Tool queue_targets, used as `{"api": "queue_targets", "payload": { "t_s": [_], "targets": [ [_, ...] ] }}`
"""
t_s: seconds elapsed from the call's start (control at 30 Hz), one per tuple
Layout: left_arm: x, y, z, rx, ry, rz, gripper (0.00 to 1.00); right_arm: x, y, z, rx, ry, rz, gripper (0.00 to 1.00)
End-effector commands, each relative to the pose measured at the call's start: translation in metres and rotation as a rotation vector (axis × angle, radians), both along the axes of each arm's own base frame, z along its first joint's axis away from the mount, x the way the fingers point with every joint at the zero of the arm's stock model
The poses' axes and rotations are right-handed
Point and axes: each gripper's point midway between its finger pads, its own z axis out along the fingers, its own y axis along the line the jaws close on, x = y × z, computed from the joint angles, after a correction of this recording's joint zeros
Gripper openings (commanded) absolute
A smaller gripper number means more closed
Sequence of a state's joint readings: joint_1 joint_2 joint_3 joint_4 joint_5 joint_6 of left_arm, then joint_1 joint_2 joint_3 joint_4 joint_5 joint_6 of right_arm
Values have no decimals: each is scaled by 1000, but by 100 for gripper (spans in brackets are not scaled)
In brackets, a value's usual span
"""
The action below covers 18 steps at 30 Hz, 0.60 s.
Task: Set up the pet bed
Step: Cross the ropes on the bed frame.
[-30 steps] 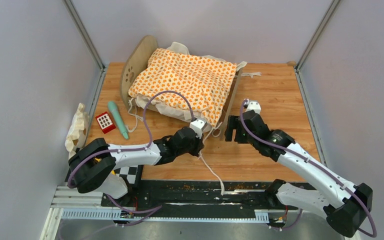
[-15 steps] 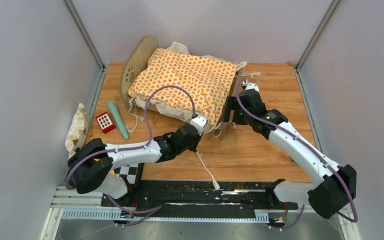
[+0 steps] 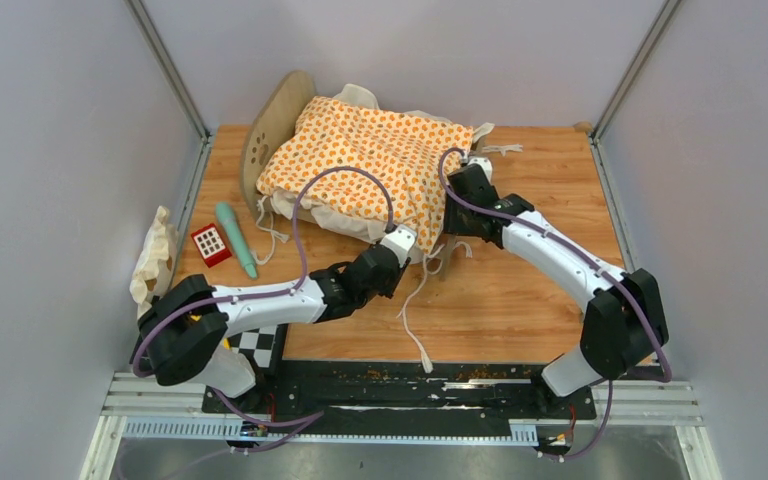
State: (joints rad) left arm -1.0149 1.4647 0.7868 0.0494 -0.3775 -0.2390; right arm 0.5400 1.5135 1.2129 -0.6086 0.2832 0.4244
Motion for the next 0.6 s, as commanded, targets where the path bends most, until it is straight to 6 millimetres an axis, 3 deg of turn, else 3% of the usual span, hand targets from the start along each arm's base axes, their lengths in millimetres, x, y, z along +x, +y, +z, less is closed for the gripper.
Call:
{"api": "queue_targets", "payload": {
  "t_s": [0.0,0.2,0.33,0.57],
  "targets": [
    [7,-17,46,-155,-82,-5,45,9,-6,9,-36,-29,-14,39],
    [-16,-21,82,-331,-140,-134,57,14,-8,15,-66,-35,-6,2],
    [-27,-23,94,-407,-188,-201,60,17,-8,39,-61,-85,0,0],
    [-41,-26,76,-457,-199,-281,61,15,-3,65,-37,-107,40,0]
  ]
}}
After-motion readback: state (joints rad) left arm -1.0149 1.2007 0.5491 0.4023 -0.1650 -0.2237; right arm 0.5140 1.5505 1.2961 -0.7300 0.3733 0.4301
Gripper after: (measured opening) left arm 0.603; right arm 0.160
